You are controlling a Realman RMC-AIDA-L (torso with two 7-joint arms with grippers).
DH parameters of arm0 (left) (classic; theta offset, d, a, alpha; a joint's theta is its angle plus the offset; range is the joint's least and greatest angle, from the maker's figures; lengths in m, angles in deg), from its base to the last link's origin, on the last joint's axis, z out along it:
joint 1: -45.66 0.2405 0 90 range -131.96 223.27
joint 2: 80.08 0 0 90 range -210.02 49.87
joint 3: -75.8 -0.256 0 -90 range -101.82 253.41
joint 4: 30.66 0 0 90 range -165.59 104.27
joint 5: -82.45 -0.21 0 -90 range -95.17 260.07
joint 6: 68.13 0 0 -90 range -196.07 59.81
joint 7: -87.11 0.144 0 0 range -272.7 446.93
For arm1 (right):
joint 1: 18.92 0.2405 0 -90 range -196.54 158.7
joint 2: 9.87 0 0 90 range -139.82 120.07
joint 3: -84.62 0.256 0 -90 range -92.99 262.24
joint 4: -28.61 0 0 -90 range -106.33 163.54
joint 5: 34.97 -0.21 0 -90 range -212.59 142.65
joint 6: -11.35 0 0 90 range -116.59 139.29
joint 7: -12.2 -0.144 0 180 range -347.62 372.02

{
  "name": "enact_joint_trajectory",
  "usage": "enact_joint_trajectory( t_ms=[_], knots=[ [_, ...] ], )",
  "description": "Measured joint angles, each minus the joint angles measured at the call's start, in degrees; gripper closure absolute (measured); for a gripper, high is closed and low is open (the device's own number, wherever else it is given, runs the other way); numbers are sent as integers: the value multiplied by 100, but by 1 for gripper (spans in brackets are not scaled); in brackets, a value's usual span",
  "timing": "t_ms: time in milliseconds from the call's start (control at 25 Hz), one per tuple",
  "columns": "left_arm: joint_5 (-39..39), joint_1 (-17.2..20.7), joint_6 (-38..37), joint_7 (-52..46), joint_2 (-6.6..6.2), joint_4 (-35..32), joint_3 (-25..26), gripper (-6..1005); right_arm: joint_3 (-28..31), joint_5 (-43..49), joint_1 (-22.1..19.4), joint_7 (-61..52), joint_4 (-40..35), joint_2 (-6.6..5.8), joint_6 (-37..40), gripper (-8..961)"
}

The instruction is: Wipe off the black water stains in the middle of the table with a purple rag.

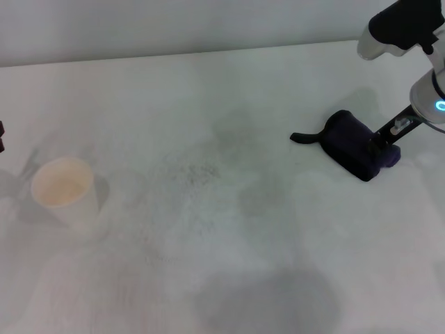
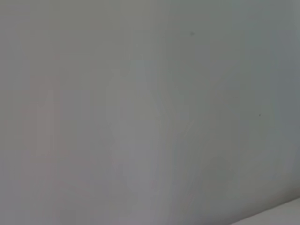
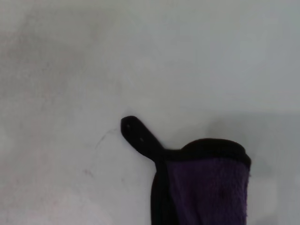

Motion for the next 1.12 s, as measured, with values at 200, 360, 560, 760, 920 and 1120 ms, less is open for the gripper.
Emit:
enact_joint_trajectory(
  t_ms=[200, 360, 560, 760, 920, 1120],
  knots=[
    [-6, -42, -24, 0, 0, 3, -4, 114, 12, 28, 50, 100, -93, 73, -21, 822],
    [-8, -64, -57, 1, 0, 22, -14, 114, 19, 38, 167, 115, -312, 74, -42, 821],
    [-14, -84, -66, 62, 0, 47, -9, 114, 25, 1, 174, 129, -277, 91, -56, 794],
    [-14, -88, -70, 68, 0, 47, -8, 114, 437, -16, 37, 199, 84, 90, 29, 767],
    [2, -72, -71, 70, 0, 54, -8, 113, 1098, -533, -283, 614, 411, 78, 360, 515],
    [22, -77, -71, 70, 8, 55, -8, 114, 2251, -1882, -697, 1906, 264, 44, 889, 401]
  ],
)
